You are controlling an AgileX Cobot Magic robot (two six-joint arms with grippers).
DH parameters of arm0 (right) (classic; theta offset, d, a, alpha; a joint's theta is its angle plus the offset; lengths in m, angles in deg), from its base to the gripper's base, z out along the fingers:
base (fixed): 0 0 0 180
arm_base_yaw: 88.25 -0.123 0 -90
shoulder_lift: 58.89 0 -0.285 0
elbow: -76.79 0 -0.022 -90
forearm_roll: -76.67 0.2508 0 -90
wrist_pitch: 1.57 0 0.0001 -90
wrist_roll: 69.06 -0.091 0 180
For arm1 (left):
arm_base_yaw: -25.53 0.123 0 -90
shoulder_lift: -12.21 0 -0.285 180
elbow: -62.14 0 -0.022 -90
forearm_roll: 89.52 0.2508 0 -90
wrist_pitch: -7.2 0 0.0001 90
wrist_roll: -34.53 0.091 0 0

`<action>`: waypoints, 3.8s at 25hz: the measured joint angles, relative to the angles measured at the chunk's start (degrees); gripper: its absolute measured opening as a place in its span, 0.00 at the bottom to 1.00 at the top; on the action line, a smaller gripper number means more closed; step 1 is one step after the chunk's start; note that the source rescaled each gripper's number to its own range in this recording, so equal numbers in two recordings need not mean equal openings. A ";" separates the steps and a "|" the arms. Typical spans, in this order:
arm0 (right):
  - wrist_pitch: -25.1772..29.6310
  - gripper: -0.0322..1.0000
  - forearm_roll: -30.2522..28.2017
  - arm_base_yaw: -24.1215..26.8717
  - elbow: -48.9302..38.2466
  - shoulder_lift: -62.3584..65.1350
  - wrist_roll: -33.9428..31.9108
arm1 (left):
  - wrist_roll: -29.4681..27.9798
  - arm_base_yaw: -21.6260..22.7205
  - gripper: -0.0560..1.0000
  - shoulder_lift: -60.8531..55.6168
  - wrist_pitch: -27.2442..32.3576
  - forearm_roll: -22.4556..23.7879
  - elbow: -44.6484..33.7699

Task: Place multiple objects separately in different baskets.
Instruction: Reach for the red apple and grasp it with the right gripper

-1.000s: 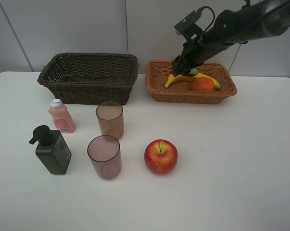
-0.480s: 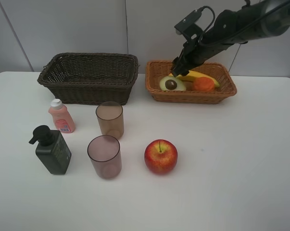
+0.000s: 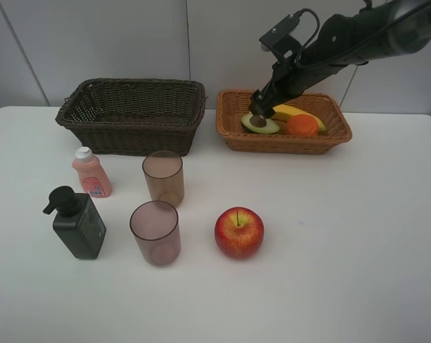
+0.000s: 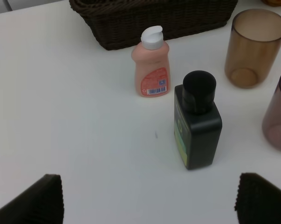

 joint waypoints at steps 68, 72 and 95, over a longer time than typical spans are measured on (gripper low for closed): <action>20.00 0.99 4.56 -25.06 -27.53 18.23 -1.08 | 0.00 0.00 0.98 0.00 0.00 0.00 0.00; 18.88 0.99 4.56 -25.06 -27.53 16.02 -1.08 | 0.00 0.00 0.98 0.00 0.00 0.00 0.00; 17.12 0.98 4.13 -25.06 -27.53 9.88 -1.72 | 0.00 0.00 0.98 0.00 0.00 0.00 0.00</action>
